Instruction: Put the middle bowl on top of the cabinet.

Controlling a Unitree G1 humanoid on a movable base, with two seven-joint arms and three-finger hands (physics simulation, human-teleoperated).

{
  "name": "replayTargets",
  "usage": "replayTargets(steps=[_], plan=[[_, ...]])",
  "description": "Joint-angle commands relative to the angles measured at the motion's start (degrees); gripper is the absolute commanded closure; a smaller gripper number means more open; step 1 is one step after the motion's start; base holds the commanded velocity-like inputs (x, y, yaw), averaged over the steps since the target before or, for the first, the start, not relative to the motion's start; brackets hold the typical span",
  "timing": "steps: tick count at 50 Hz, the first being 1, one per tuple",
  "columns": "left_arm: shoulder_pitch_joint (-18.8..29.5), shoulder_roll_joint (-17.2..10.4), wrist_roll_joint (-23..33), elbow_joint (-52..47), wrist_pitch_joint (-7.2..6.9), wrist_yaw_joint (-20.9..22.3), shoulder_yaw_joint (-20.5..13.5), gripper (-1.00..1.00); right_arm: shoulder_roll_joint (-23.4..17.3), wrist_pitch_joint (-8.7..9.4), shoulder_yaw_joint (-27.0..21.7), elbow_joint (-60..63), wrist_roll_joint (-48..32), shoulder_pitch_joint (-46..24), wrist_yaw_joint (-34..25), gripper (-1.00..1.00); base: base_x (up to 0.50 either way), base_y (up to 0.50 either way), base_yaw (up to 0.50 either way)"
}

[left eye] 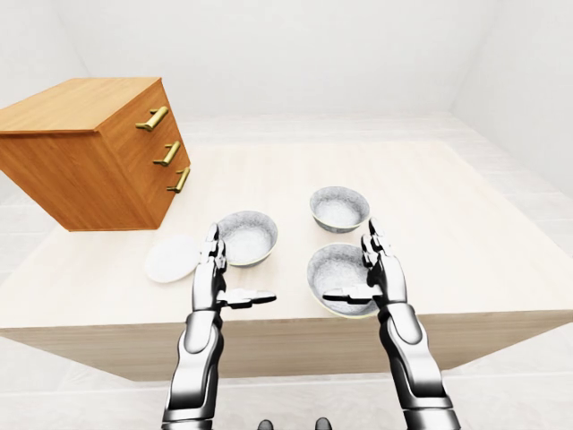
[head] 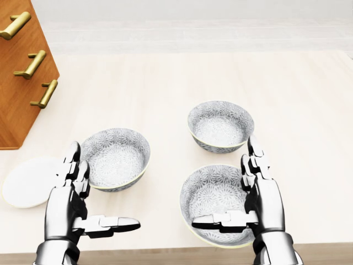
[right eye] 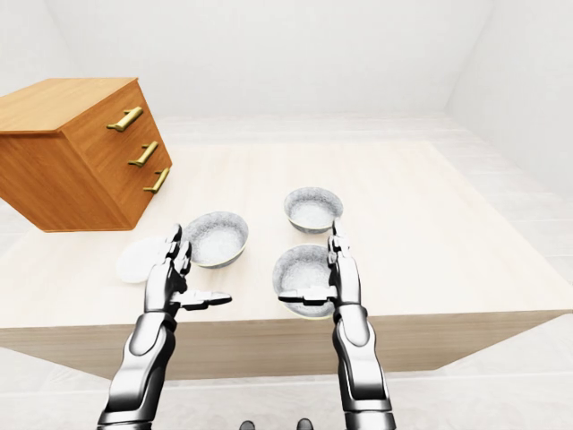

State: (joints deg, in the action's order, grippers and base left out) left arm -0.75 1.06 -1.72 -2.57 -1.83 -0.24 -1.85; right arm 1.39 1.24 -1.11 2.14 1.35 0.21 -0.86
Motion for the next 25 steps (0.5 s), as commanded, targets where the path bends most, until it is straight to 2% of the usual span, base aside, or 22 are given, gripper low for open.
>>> replayTargets(steps=[1, 3, 5, 6, 8, 14, 22, 25], plan=[[-0.1, -2.2, 0.3, -0.5, 0.41, 2.7, -0.1, -1.0, -1.9, 2.62, -1.3, 4.0, -1.0, 1.4, -2.2, -1.0, 0.0, 0.0, 0.0], [-0.2, -2.3, 0.3, -1.9, -0.33, 2.6, -0.2, -1.0, -2.1, 3.58, -0.6, 6.9, -1.7, 2.4, -2.0, -1.0, 0.0, 0.0, 0.0], [-0.7, -2.3, -0.1, -4.0, -1.45, 2.8, -0.4, -1.0, -2.3, 2.7, 0.2, 8.4, -3.8, 3.4, -1.1, -1.0, 0.0, 0.0, 0.0], [-0.9, -2.3, -0.4, -5.3, -2.51, 2.9, -0.6, -1.0, -2.2, 2.34, 0.7, 9.2, -4.7, 4.1, -0.8, -1.0, 0.0, 0.0, 0.0], [-1.2, -2.4, -0.6, -6.5, -3.17, 3.1, -0.8, -1.0, -2.1, 3.76, 0.8, 11.0, -4.1, 4.7, -1.4, -1.0, 0.0, 0.0, 0.0], [-2.2, -3.2, -0.6, -13.9, -3.17, 3.5, -1.8, -1.0, -2.5, 3.76, 0.4, 16.1, -3.6, 4.8, -2.6, -1.0, 0.0, 0.0, 0.0], [-2.0, -4.0, -3.4, -25.0, -3.17, 5.1, -5.5, -1.0, -3.1, 3.76, 0.0, 21.7, -5.1, 4.8, -3.9, -1.0, 0.0, 0.0, 0.0], [-3.3, -3.5, -3.0, -25.9, -3.17, 5.5, -5.3, -1.0, -2.4, 3.76, 0.0, 20.8, -7.2, 4.8, -1.7, -1.0, 0.0, 0.0, 0.0]])
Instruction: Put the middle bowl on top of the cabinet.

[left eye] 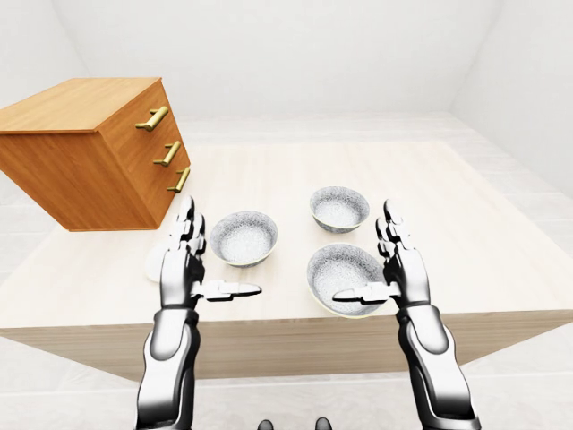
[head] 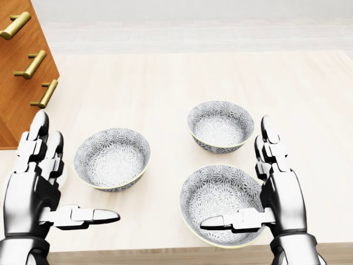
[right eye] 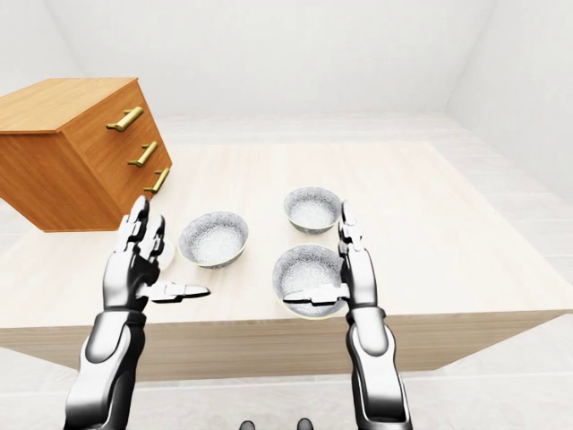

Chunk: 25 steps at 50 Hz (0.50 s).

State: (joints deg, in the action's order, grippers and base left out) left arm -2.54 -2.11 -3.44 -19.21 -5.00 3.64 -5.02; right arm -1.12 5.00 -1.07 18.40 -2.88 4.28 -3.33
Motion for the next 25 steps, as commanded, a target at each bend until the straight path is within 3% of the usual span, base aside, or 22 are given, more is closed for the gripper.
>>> replayTargets(steps=[1, 4, 14, 25], plan=[[-2.9, 0.1, -0.8, -10.0, 0.0, 1.8, -1.5, -1.0, 0.3, 0.0, 0.2, 5.3, -2.2, 1.8, 0.1, -1.0, 0.0, 0.0, 0.0], [-4.4, 0.5, -0.4, -11.2, 0.0, 2.3, -0.9, -1.0, 0.4, 0.0, 0.2, 6.5, -1.9, 2.8, -0.3, -1.0, 0.0, 0.07, 0.0], [-7.9, 1.5, 0.4, -11.5, 0.0, 3.6, -1.4, -1.0, 0.5, 0.0, 0.1, 6.9, -1.9, 3.6, -0.5, -1.0, 0.0, 0.5, 0.0], [-4.9, 0.7, 0.5, -6.6, 0.0, 4.2, -3.3, -1.0, 0.7, 0.0, 0.6, 9.8, -2.1, 4.1, -0.6, -1.0, 0.0, 0.5, 0.0]])
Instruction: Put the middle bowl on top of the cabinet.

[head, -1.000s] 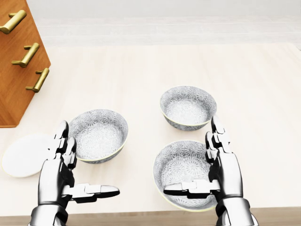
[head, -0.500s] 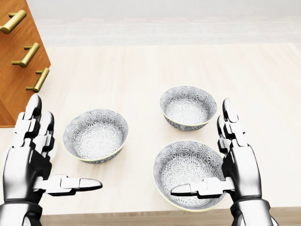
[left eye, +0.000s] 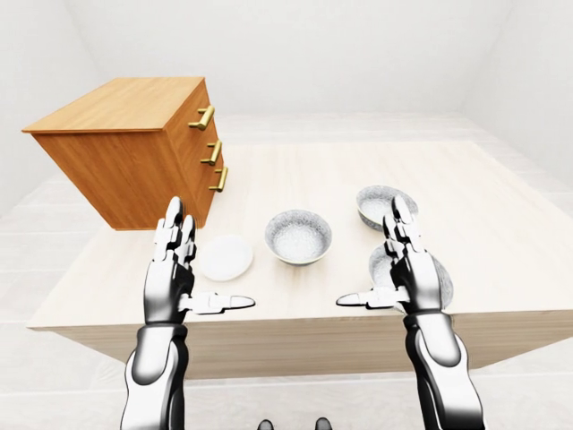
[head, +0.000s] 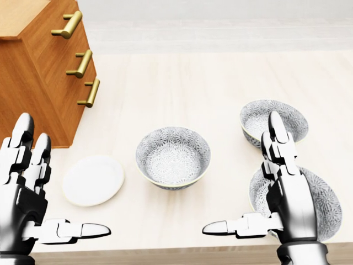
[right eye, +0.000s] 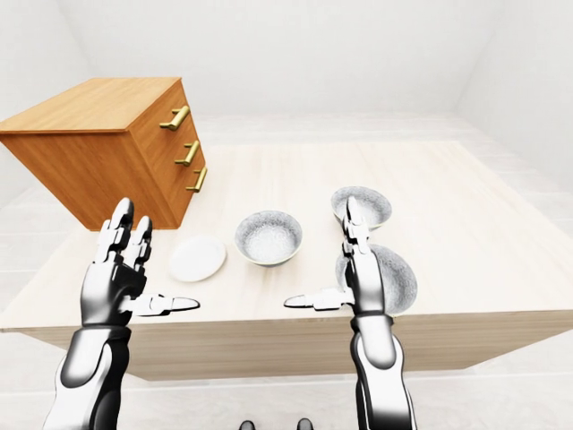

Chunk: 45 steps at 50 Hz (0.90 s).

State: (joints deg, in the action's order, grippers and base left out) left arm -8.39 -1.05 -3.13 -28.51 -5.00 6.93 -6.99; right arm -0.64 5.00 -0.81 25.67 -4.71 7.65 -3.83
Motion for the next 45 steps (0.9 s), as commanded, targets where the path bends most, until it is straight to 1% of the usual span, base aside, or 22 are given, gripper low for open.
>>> replayTargets(steps=[1, 5, 7, 9, 16, 21, 31, 38, 45], plan=[[0.7, -0.3, 0.2, 2.5, 0.0, 1.1, -1.2, -1.0, 0.2, 0.0, 0.3, 2.7, -0.2, 0.9, -0.1, -1.0, 0.0, 0.5, 0.0], [0.2, -0.2, 0.4, 2.3, 0.0, 1.2, -1.2, -1.0, 0.1, 0.0, 0.1, 3.0, 0.0, 1.0, -0.2, -1.0, 0.0, 0.5, 0.0], [1.0, -0.5, -0.3, -0.2, 0.0, 0.9, -2.0, -1.0, 0.1, 0.0, -0.1, 3.5, 0.2, 1.0, -0.3, -1.0, 0.0, 0.5, 0.0], [1.2, -0.3, -0.6, 1.1, 0.0, 0.9, -2.6, -1.0, 0.1, 0.0, -0.1, 3.7, 0.0, 0.9, -0.2, -1.0, 0.0, 0.5, 0.0], [1.6, -0.4, -0.9, -0.9, 0.0, 0.5, -3.1, -1.0, 0.0, 0.0, 0.1, 5.3, -0.6, 0.1, -0.2, -1.0, 0.0, 0.5, 0.0], [2.7, -0.5, -1.7, -1.4, 0.0, -0.2, -4.1, -1.0, -0.2, 0.0, -1.0, 6.4, 0.1, -0.6, -0.5, -1.0, 0.0, 0.5, 0.0], [3.4, -0.7, -1.0, 0.6, 0.0, -0.3, -2.9, -1.0, -0.1, 0.0, -2.3, 3.8, 0.9, -0.8, -0.7, -1.0, 0.0, 0.49, 0.0], [4.2, -1.1, -1.5, 1.3, 0.0, -0.2, -2.9, -1.0, -0.2, 0.0, -2.6, 4.8, 1.7, -0.7, -1.2, -1.0, 0.0, 0.01, 0.0], [3.5, -1.1, -1.6, 0.7, 0.0, 0.1, -3.1, -1.0, -0.2, 0.0, -2.4, 4.4, 1.6, -0.6, -1.3, -1.0, 0.03, 0.0, 0.0]])
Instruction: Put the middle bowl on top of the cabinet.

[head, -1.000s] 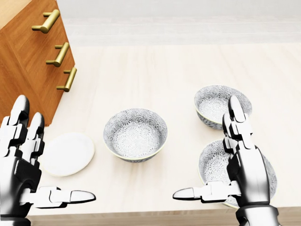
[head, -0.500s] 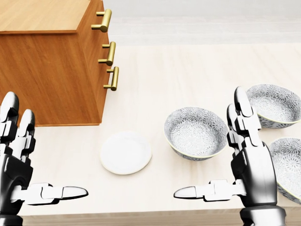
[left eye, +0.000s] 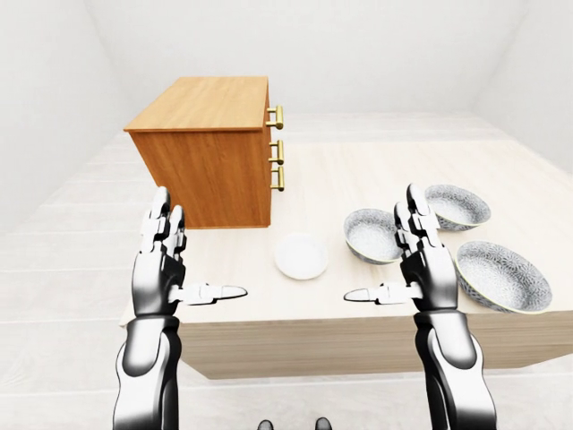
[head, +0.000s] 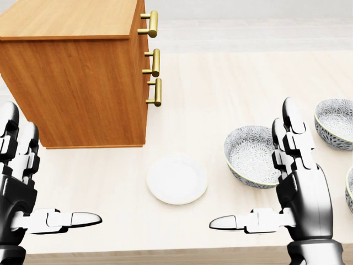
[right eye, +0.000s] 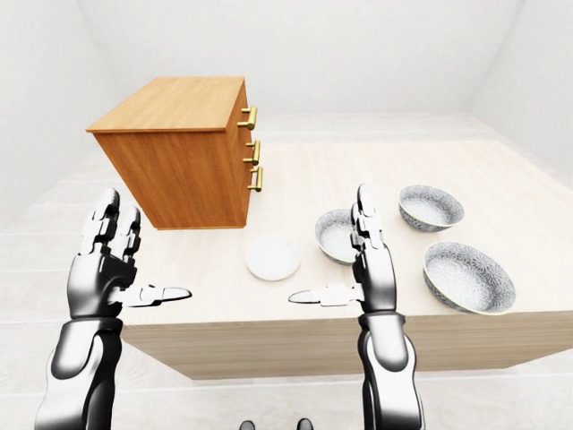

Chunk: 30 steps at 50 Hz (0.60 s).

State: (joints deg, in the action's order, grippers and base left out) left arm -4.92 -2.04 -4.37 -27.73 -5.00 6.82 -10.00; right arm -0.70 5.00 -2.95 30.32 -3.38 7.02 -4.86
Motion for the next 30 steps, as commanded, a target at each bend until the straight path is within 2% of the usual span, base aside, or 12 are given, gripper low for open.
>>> replayTargets(steps=[1, 6, 10, 26, 30], plan=[[0.0, -0.2, -0.5, -0.3, 0.0, 0.3, -0.2, -1.0, -0.1, 0.0, -0.2, -0.2, 0.2, 0.1, -0.3, -1.0, 0.29, 0.0, 0.0], [-2.3, 0.2, -0.4, -3.5, 0.0, 1.1, 0.2, -1.0, -0.2, 0.0, 0.0, 0.2, -0.2, 0.6, -0.5, -1.0, 0.47, 0.0, 0.0], [-2.1, 0.4, -0.2, -3.4, 0.0, 1.0, -0.3, -1.0, -0.1, 0.0, -0.6, 0.9, 0.5, 0.5, -0.7, -1.0, 0.43, 0.0, 0.0], [-0.9, 0.3, -0.2, -1.6, 0.0, 0.2, -1.2, -1.0, -0.2, 0.0, -0.3, 0.9, -0.2, 0.3, -0.7, -1.0, 0.0, 0.0, 0.0], [-1.0, 0.3, -0.2, -1.2, 0.0, 0.3, -1.1, -1.0, -0.3, 0.0, -0.1, 0.3, -0.6, 0.3, -0.8, -1.0, 0.36, 0.15, 0.0]])
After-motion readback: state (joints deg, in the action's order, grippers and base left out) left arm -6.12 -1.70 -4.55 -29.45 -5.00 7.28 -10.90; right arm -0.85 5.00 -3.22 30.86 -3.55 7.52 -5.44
